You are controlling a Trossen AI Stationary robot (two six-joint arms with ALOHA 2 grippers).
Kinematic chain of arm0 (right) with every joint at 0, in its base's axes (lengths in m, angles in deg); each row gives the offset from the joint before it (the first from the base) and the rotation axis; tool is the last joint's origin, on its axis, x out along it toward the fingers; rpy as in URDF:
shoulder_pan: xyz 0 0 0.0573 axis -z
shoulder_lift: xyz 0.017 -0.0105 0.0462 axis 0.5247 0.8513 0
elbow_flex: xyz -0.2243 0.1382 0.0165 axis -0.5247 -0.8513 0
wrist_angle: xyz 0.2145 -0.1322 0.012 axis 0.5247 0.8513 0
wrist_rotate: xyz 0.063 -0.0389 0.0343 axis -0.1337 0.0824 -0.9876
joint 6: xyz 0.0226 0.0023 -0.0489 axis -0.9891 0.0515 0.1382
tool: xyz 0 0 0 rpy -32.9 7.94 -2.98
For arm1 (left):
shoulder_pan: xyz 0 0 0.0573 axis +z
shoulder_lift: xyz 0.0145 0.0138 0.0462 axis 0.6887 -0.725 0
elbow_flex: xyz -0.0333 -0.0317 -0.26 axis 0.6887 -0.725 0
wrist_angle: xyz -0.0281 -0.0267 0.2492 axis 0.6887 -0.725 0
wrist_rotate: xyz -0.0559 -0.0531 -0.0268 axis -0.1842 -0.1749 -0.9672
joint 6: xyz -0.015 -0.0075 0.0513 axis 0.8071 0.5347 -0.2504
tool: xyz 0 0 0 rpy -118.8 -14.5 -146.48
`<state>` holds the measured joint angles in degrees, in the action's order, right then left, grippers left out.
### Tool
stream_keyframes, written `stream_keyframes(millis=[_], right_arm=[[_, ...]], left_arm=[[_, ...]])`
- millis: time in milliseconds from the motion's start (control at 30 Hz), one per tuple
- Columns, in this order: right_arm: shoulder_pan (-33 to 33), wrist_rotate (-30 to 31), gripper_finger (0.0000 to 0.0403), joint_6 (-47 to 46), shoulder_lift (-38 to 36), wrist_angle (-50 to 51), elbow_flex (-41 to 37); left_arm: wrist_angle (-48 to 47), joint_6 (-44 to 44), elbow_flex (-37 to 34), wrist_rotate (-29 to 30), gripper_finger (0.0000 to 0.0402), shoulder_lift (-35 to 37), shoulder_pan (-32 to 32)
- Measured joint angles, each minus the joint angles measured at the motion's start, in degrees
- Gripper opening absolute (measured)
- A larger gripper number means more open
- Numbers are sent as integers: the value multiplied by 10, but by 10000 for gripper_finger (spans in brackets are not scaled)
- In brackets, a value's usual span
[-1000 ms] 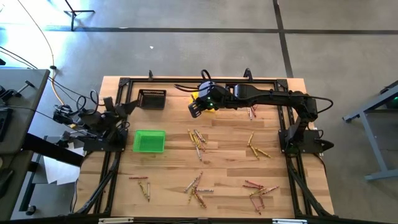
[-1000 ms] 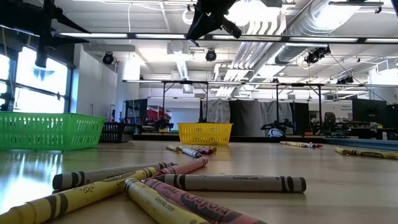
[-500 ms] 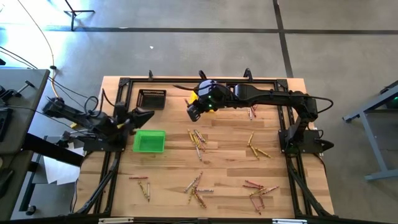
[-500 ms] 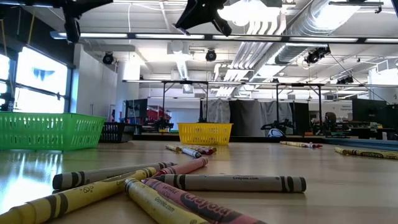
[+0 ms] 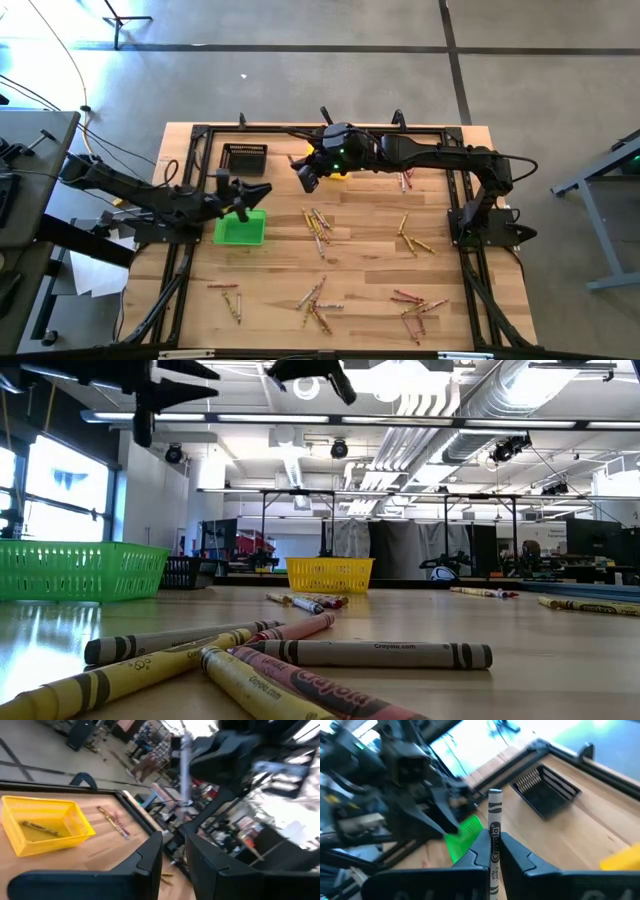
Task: Sort crayons
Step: Put the blue crayon into the green bin
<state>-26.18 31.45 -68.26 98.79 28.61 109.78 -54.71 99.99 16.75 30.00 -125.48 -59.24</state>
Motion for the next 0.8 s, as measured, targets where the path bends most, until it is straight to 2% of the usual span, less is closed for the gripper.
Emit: stream_keyframes(millis=[233, 500, 800], right_arm=[[0, -8, 12, 4, 0, -17, 0], [0, -8, 43, 5, 0, -16, 0], [0, -8, 24, 5, 0, -15, 0]], left_arm=[[1, -18, 51, -23, 74, -68, 42], [5, -26, 82, -122, 74, -104, 76], [14, -26, 84, -154, 104, -110, 90]])
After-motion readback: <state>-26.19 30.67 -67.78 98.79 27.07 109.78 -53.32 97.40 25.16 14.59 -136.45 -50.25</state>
